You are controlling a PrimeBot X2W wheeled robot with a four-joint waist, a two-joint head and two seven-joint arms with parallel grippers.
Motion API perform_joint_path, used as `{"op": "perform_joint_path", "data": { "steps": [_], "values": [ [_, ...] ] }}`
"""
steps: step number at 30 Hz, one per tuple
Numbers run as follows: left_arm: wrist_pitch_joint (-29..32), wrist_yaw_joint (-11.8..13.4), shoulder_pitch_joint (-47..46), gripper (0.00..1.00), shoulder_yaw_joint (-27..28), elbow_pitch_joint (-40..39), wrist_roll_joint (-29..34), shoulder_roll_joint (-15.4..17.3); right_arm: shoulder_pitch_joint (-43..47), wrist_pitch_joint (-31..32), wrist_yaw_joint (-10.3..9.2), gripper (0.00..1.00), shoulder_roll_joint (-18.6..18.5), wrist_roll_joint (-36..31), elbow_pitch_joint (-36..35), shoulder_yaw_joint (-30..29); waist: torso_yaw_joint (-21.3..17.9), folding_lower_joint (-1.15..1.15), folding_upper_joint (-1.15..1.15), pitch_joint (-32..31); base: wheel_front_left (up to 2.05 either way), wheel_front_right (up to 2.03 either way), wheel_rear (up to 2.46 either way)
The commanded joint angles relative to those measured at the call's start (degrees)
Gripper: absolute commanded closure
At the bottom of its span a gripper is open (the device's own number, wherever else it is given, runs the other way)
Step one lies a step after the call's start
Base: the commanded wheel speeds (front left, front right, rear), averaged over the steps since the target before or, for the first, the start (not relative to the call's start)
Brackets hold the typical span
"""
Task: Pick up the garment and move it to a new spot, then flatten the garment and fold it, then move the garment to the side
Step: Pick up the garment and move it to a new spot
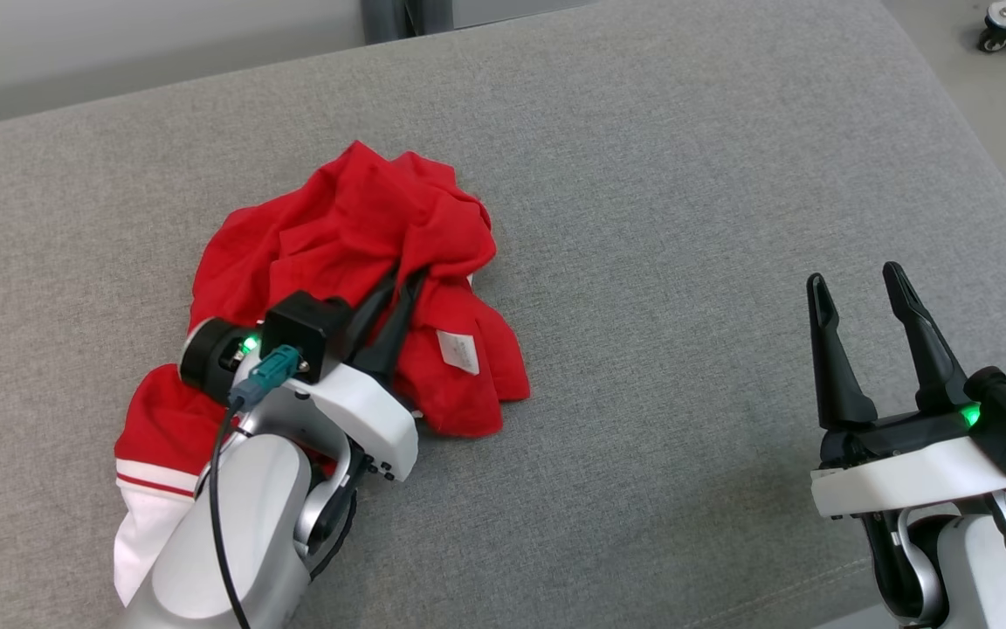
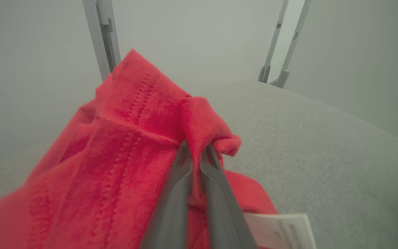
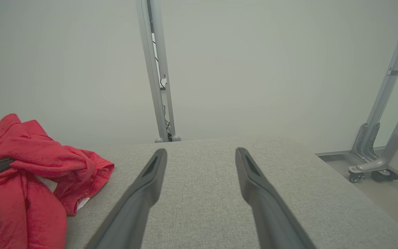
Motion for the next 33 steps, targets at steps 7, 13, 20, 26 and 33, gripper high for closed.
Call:
{"op": "perform_joint_path", "data": {
  "steps": [7, 13, 20, 26, 33],
  "values": [
    [-0.4, -2.1, -1.7, 1.0, -2.3, 7.3, -0.5, -0.7, -1.1, -1.1, 0.01, 0.0, -0.2, 0.8, 1.6, 0.1, 0.7, 0.0, 0.0, 0.4, 0.0, 0.0, 0.0],
    [-2.1, -1.7, -0.3, 0.0, -2.5, 7.0, -1.9, -2.1, -0.8, -1.2, 0.01, 0.0, -0.2, 0.4, 2.4, 0.1, 2.4, 0.0, 0.0, -1.4, 0.0, 0.0, 0.0],
    [-6.6, 2.4, 4.4, 0.0, 0.2, -0.2, -3.0, -1.7, 0.6, -0.1, 0.01, 0.0, -0.2, -1.1, 2.7, -0.5, 5.9, 0.0, 0.0, -5.5, 0.0, 0.0, 0.0],
    [-7.7, 6.5, 9.7, 0.0, 4.9, -5.5, -4.2, 1.4, 2.4, 1.2, 0.01, 0.0, -0.2, -2.4, 1.9, -1.3, 8.7, 0.0, 0.0, -8.5, 0.0, 0.0, 0.0],
    [-7.7, 9.7, 15.1, 0.0, 9.8, -9.2, -5.8, 5.4, 4.4, 2.9, 0.01, 0.0, -0.2, -3.2, 0.8, -1.9, 11.3, 0.0, 0.0, -11.0, 0.0, 0.0, 0.0]
  ]
}}
